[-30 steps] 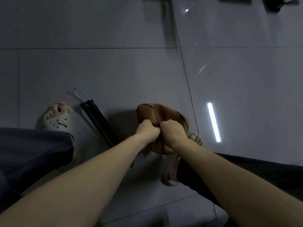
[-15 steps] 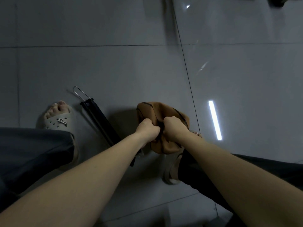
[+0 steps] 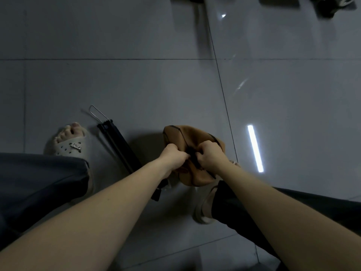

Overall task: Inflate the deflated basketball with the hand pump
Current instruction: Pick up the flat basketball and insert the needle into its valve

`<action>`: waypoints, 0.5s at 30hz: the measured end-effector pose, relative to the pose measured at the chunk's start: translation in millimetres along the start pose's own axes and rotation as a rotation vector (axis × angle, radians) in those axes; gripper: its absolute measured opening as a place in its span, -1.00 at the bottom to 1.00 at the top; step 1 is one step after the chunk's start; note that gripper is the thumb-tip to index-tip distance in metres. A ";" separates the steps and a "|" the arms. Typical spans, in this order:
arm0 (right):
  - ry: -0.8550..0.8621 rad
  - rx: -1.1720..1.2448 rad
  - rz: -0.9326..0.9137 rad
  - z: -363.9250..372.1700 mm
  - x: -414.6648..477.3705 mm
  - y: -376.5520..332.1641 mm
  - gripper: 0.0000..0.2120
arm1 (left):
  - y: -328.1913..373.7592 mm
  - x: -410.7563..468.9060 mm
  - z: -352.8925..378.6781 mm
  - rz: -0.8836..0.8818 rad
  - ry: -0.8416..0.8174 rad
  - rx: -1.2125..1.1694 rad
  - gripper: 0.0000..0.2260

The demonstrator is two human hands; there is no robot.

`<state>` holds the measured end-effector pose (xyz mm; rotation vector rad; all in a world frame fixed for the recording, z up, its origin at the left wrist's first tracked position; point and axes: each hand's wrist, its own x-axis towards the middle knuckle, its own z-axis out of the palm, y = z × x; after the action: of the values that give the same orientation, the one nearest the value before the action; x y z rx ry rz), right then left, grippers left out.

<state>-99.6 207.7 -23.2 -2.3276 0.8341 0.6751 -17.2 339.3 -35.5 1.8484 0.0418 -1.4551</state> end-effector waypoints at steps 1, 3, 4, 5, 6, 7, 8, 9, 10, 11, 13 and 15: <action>0.005 -0.014 0.018 0.5 1.4 -3.0 -0.81 | 0.0 0.3 0.2 0.002 0.005 0.005 -0.89; 0.000 -0.020 0.048 1.4 3.8 -6.9 -0.82 | -0.5 0.9 0.4 -0.002 0.007 0.007 -0.90; -0.005 -0.018 0.056 2.0 5.0 -7.9 -0.82 | -1.1 1.7 0.3 -0.005 0.007 0.010 -0.90; -0.009 -0.018 0.064 2.6 5.8 -8.1 -0.83 | -1.8 2.1 0.3 -0.006 0.007 0.012 -0.90; -0.012 -0.020 0.072 3.1 6.2 -8.4 -0.82 | -2.2 2.2 0.5 -0.006 0.006 0.014 -0.91; -0.014 -0.026 0.076 3.3 7.0 -8.8 -0.83 | -2.4 2.6 0.4 -0.006 0.005 0.012 -0.91; -0.013 -0.036 0.075 3.7 7.5 -9.4 -0.83 | -3.0 3.4 0.3 -0.007 0.004 0.011 -0.91; -0.009 -0.048 0.072 4.0 8.3 -10.4 -0.83 | -3.7 4.0 0.0 -0.007 0.004 0.012 -0.91; -0.001 -0.054 0.070 4.5 9.0 -11.4 -0.84 | -4.0 4.0 -0.8 -0.007 -0.001 0.010 -0.90; 0.000 -0.054 0.069 5.0 9.5 -11.9 -0.84 | -4.1 3.8 -1.4 -0.009 -0.009 0.009 -0.90; -0.027 -0.032 0.067 3.6 8.8 -11.2 -0.83 | -3.2 3.9 -2.9 -0.015 -0.017 0.007 -0.90; -0.055 0.038 0.064 -3.9 6.6 -7.5 -0.79 | 3.2 1.9 -6.6 -0.009 -0.016 0.010 -0.88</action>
<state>-89.0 207.3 -21.9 -2.2469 0.8923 0.7402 -9.7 340.0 -35.0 1.8469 0.0346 -1.4787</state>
